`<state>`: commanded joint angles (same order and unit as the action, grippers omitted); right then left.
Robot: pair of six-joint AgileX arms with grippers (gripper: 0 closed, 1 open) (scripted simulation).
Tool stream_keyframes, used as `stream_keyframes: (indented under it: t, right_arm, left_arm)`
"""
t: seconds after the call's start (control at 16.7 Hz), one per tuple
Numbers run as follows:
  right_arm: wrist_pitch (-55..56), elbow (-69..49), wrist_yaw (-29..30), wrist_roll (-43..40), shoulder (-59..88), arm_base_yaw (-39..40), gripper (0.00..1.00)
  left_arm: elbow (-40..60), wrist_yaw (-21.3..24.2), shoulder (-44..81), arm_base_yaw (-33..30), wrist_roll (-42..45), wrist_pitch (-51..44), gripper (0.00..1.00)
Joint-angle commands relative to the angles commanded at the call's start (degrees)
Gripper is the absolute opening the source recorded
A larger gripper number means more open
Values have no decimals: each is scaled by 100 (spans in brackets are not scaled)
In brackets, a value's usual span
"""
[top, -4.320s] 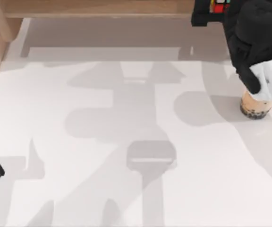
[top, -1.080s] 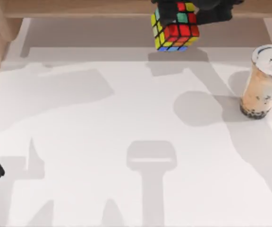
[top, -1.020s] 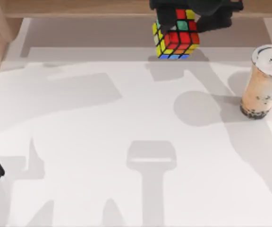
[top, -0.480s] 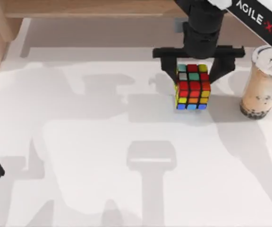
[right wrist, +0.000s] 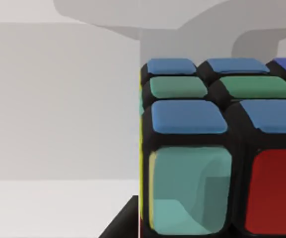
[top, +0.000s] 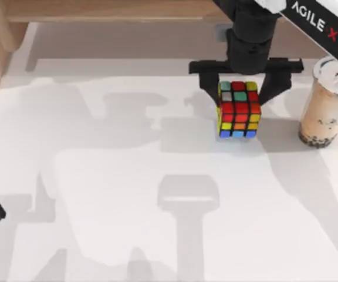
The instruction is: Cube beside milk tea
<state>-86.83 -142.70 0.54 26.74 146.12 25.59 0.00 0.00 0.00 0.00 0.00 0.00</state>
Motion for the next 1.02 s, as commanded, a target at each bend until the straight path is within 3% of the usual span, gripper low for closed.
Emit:
stream_keyframes:
  t: [1.02]
  right_arm:
    - [589, 497, -16, 16, -338, 68, 0]
  left_arm:
    - [0, 0, 0, 0, 0, 0, 100]
